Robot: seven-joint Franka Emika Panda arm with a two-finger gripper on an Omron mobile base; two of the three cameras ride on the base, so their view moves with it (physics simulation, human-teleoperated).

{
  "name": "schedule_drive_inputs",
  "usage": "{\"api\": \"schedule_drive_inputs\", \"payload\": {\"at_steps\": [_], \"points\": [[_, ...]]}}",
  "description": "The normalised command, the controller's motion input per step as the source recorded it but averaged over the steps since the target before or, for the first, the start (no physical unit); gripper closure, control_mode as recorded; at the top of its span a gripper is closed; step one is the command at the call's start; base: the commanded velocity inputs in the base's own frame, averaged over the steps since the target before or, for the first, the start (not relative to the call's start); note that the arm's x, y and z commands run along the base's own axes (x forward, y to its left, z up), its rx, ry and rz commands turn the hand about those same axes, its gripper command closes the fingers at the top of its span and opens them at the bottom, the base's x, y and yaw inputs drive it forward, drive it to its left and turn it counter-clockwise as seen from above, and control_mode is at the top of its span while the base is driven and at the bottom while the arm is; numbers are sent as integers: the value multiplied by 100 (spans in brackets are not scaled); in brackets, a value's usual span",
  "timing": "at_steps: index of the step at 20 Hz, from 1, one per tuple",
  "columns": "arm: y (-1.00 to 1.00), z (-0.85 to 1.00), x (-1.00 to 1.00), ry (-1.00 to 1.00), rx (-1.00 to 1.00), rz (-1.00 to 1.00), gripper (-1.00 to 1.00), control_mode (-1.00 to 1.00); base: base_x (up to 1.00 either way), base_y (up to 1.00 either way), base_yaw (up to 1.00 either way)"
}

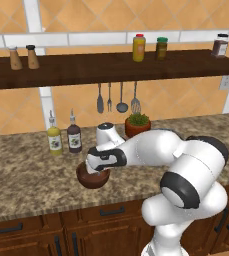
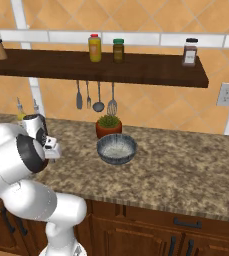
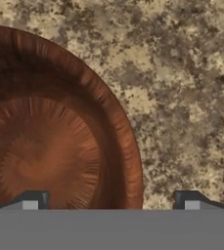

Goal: Pick up the bowls on the counter and stack them on top of one another in the open cabinet. Place the smaller bowl on top of the larger bowl.

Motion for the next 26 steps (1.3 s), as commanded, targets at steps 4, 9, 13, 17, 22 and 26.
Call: {"api": "schedule_drive_inputs", "payload": {"at_steps": [4, 9, 13, 17, 22, 26], "points": [[0, -7, 0, 0, 0, 0, -100, -100, 0, 0, 0], [0, 0, 0, 0, 0, 0, 100, -100, 0, 0, 0], [0, 0, 0, 0, 0, 0, 100, -100, 0, 0, 0], [0, 1, -1, 0, 0, -1, 100, -100, 0, 0, 0], [-9, 42, -18, -6, 0, -2, 100, -100, 0, 0, 0], [-31, 63, -9, -12, 0, -5, 100, -100, 0, 0, 0]]}}
